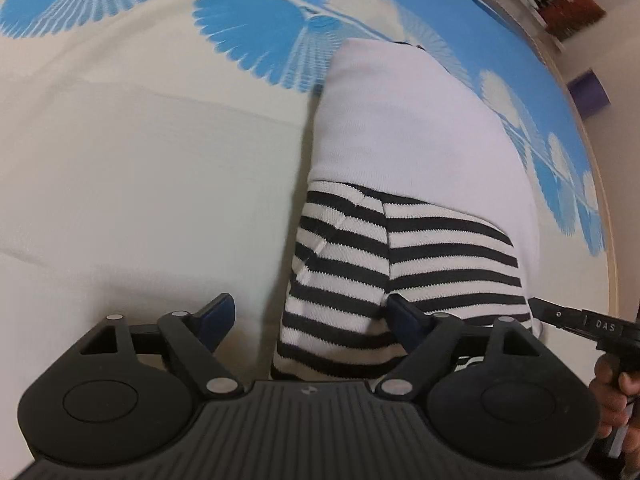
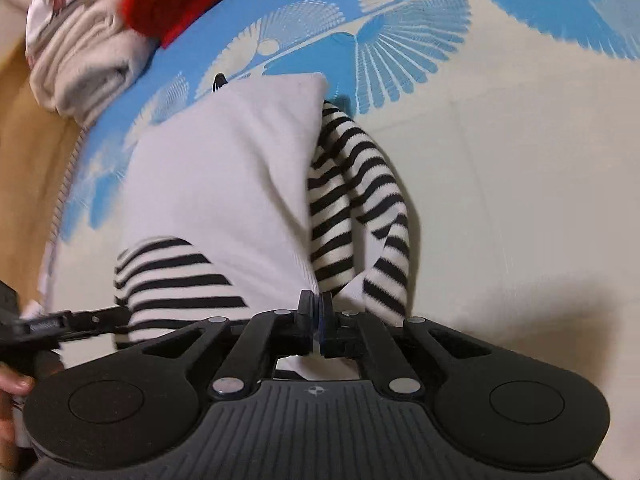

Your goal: Fold small clothes

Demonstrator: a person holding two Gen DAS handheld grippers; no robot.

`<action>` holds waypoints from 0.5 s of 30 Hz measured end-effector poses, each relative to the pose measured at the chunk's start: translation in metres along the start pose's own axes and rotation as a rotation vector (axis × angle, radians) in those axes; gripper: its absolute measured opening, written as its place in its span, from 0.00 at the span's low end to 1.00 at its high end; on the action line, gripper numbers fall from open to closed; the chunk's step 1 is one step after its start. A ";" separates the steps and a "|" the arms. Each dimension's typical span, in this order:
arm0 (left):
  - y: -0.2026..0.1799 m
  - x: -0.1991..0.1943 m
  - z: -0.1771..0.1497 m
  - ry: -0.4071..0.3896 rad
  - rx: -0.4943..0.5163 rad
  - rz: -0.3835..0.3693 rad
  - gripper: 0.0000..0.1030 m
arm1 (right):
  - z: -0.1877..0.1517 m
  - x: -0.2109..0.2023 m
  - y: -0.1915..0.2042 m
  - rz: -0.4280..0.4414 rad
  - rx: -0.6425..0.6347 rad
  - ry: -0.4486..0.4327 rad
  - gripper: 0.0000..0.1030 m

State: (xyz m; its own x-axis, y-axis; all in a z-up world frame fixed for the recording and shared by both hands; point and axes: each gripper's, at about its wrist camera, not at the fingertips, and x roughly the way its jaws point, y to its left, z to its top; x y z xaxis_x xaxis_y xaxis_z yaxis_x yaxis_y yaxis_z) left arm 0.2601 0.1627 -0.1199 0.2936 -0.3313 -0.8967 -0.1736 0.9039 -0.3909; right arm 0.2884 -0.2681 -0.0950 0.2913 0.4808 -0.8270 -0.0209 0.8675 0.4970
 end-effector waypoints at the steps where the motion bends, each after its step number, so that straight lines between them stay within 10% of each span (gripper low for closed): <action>1: 0.003 -0.004 0.000 -0.006 -0.019 -0.021 0.82 | 0.000 -0.004 0.004 0.003 0.002 -0.016 0.07; 5: 0.001 -0.019 -0.003 -0.037 0.031 -0.107 0.80 | 0.004 -0.022 0.016 0.086 -0.009 -0.095 0.27; 8: 0.001 0.001 -0.008 0.051 0.087 0.010 0.84 | 0.004 -0.009 0.022 0.093 -0.081 -0.032 0.41; 12: -0.008 -0.016 -0.013 -0.013 0.149 0.041 0.84 | -0.012 0.021 0.015 -0.191 -0.199 0.134 0.44; 15: -0.022 -0.046 -0.026 -0.133 0.257 0.132 0.84 | -0.009 0.000 0.015 -0.275 -0.207 0.061 0.44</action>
State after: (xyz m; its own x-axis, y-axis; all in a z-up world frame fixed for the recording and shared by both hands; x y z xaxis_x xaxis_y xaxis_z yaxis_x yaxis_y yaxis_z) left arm 0.2264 0.1513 -0.0759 0.4074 -0.1836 -0.8946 0.0202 0.9812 -0.1921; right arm 0.2791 -0.2537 -0.0893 0.2552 0.2266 -0.9399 -0.1446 0.9702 0.1946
